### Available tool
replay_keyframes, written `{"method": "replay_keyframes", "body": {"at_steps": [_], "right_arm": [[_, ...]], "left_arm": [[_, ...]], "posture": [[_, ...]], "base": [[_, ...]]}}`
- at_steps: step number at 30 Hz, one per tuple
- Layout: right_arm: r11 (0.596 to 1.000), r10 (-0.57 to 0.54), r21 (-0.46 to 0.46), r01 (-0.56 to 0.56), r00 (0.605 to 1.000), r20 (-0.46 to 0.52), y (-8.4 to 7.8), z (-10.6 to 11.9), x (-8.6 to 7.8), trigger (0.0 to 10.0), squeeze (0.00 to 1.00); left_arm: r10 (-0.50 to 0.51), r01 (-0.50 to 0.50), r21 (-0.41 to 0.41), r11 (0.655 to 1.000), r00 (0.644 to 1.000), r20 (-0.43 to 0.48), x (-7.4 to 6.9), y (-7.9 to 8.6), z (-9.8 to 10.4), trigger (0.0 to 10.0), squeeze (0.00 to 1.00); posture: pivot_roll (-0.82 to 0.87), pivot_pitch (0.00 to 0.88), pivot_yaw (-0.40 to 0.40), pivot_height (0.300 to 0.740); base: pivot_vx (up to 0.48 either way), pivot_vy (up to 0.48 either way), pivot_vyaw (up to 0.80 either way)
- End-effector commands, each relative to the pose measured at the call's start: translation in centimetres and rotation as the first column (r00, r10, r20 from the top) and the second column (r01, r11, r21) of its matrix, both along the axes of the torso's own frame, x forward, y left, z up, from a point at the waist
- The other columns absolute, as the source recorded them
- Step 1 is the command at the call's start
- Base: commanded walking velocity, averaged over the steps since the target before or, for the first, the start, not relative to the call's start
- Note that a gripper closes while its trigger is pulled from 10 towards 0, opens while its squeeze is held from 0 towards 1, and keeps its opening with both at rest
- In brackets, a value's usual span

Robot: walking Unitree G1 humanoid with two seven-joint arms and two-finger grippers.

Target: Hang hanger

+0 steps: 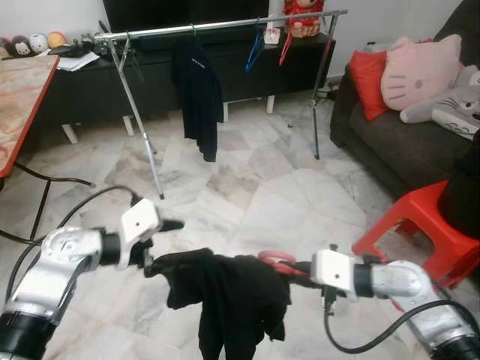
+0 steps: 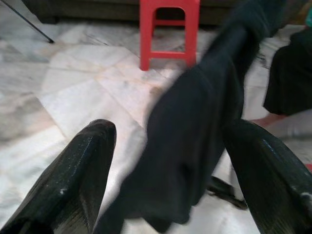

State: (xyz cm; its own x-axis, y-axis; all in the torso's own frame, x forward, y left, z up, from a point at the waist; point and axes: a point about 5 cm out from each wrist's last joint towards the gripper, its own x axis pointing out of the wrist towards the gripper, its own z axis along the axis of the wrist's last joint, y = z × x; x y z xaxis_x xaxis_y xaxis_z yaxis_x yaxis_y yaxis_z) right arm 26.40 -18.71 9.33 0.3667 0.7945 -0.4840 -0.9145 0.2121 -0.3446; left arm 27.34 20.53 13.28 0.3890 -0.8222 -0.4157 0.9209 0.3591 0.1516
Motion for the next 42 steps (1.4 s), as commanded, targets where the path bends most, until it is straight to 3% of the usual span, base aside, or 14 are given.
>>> {"method": "replay_keyframes", "body": {"at_steps": [1,8,17,23,27,31,40,41,42], "right_arm": [[0.999,-0.001,0.043,-0.002,0.998,0.059,-0.4,1.8,0.7,0.0,0.0],[0.999,-0.002,0.044,-0.001,0.997,0.076,-1.2,3.1,1.0,0.0,0.0],[0.997,0.031,0.074,-0.037,0.996,0.079,-0.9,4.2,0.8,0.0,0.0],[0.996,0.032,0.08,-0.038,0.996,0.08,-0.8,4.3,0.8,0.0,0.0],[0.996,0.03,0.081,-0.037,0.996,0.085,-0.8,4.5,0.8,0.0,0.0],[0.996,0.03,0.084,-0.037,0.996,0.09,-0.8,4.7,0.8,0.0,0.0],[0.995,0.03,0.095,-0.039,0.995,0.096,-0.7,5.0,1.0,0.0,0.0],[0.995,0.028,0.096,-0.038,0.995,0.097,-0.7,5.1,1.0,0.0,0.0],[0.995,0.028,0.097,-0.037,0.995,0.097,-0.7,5.1,1.0,0.0,0.0]], "left_arm": [[-0.002,0.002,-0.006,1.0,1.0,-0.025,-0.2,0.6,-0.1,10.0,0.0],[0.038,-0.04,-0.032,0.999,0.998,-0.045,-0.2,0.9,-1.1,10.0,0.0],[0.178,-0.175,-0.079,0.981,0.984,0.031,1.4,0.5,-2.6,10.0,0.0],[0.174,-0.173,-0.111,0.979,0.985,0.003,1.5,0.0,-3.1,10.0,0.0],[0.144,-0.15,-0.104,0.983,0.988,-0.064,0.8,-0.2,-4.3,10.0,0.0],[0.161,-0.168,-0.095,0.981,0.984,-0.082,0.7,-0.3,-5.6,10.0,0.0],[0.192,-0.203,-0.123,0.971,0.977,-0.095,1.0,-0.7,-6.1,10.0,0.0],[0.197,-0.208,-0.133,0.969,0.976,-0.09,1.1,-0.7,-6.0,7.8,0.0],[0.204,-0.215,-0.14,0.966,0.975,-0.086,1.2,-0.7,-6.0,0.5,0.0]], "posture": [[-0.06,0.0,-0.03,0.74],[-0.07,0.0,-0.027,0.74],[-0.08,0.0,-0.026,0.74],[-0.08,0.0,-0.023,0.74],[-0.08,0.0,-0.022,0.74],[-0.08,0.0,-0.022,0.74],[-0.08,0.0,-0.024,0.74],[-0.08,0.0,-0.025,0.74],[-0.08,0.0,-0.025,0.74]], "base": [[0.0,0.0,0.0],[0.0,0.0,0.0],[0.0,0.0,0.0],[0.0,0.0,0.0],[0.0,0.0,0.0],[0.0,0.0,0.0],[0.0,0.0,0.0],[0.0,0.0,0.0],[0.0,0.0,0.0]]}}
